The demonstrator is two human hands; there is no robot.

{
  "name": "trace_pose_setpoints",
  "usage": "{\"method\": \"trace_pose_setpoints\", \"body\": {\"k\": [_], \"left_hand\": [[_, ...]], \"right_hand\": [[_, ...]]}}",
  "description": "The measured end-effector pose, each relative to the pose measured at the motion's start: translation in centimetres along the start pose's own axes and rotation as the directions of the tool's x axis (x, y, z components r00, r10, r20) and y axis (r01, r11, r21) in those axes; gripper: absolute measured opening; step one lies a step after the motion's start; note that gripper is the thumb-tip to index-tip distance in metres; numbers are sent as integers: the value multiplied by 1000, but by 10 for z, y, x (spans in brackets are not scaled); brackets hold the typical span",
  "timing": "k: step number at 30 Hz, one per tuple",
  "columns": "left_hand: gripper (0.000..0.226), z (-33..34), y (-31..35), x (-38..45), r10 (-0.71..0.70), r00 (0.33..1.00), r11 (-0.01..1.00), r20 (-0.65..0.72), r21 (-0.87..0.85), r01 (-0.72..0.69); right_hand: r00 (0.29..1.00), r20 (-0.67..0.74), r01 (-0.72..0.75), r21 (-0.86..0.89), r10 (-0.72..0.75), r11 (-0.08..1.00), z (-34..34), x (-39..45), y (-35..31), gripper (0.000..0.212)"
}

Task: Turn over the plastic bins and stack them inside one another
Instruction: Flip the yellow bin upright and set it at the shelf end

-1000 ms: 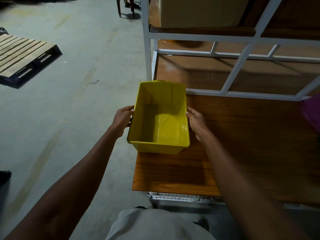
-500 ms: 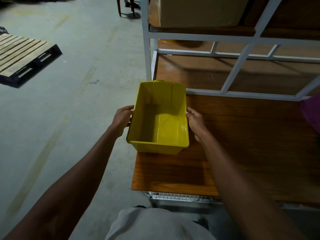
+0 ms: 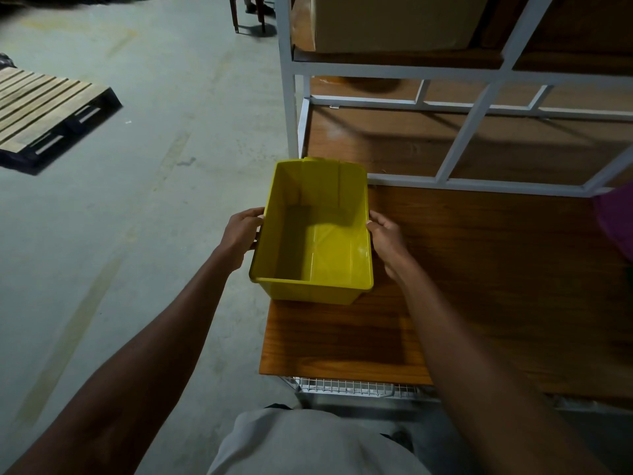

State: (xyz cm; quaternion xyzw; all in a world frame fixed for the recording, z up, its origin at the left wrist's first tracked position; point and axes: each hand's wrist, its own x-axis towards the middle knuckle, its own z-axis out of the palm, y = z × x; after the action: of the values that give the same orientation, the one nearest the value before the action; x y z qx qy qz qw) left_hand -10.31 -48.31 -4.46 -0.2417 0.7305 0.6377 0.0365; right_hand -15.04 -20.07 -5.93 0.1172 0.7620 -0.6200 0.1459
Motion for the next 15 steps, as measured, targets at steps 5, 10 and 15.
{"method": "trace_pose_setpoints", "body": {"k": [5, 10, 15], "left_hand": [[39, -2, -3, 2, 28, 999, 999, -35, 44, -26], [40, 6, 5, -8, 287, 927, 947, -241, 221, -235], [32, 43, 32, -37, 479, 863, 870, -163, 222, -441]], "right_hand": [[1000, 3, 13, -22, -13, 1000, -2, -2, -1, 49], [998, -4, 63, -69, -64, 996, -16, -18, -2, 52], [990, -74, 116, -73, -121, 991, -51, -49, -4, 48]]}}
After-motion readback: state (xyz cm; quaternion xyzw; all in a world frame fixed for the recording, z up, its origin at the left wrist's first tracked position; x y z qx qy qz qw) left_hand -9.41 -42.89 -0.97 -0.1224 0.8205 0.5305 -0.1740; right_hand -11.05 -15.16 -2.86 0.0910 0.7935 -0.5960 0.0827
